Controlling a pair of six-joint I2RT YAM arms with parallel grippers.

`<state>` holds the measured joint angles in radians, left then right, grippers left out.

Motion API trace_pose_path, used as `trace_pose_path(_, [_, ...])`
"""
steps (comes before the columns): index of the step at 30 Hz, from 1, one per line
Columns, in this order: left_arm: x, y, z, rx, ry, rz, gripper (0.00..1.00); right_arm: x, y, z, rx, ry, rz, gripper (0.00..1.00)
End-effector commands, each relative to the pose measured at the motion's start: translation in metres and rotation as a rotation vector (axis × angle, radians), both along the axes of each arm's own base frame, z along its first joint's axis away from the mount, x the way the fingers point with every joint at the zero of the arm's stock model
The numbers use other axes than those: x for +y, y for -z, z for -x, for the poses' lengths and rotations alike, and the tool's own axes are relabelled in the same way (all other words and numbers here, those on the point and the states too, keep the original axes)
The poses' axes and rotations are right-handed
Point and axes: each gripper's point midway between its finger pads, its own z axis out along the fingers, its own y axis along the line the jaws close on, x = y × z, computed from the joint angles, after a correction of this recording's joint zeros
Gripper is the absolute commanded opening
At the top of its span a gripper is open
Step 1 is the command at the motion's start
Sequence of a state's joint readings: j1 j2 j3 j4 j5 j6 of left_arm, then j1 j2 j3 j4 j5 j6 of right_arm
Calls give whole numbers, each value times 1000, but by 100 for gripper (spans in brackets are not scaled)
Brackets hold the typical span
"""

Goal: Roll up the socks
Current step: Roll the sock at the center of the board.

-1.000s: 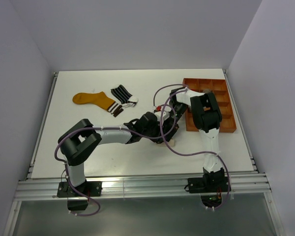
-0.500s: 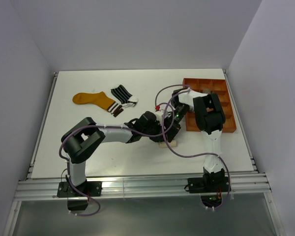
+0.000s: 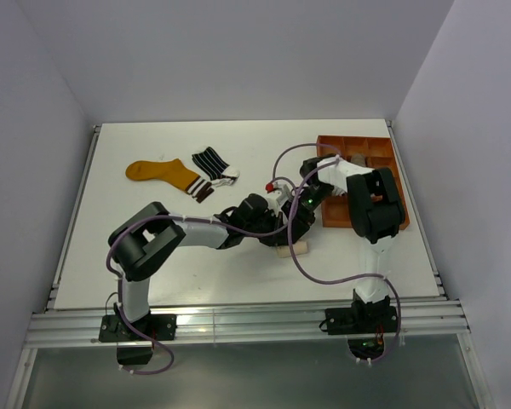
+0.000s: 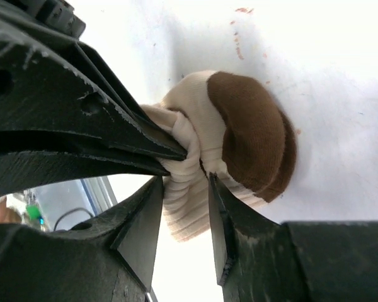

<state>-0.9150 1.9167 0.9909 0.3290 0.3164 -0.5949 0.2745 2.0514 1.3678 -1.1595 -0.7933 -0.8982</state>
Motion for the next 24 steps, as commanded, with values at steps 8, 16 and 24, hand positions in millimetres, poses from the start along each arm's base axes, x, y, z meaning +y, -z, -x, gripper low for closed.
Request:
trace_pose_path(8, [45,87,50,262,-1,-244,0,-16,-32,-37,-238,94,-59,45])
trace_pose_path(16, [51,93,46,362,-30,-257,0,-31,-54,-36,-372,133,-91,46])
trace_pose_path(24, [69,97,53,601,-21,-303,0,-48,-57,-19,-665,54,-79,54])
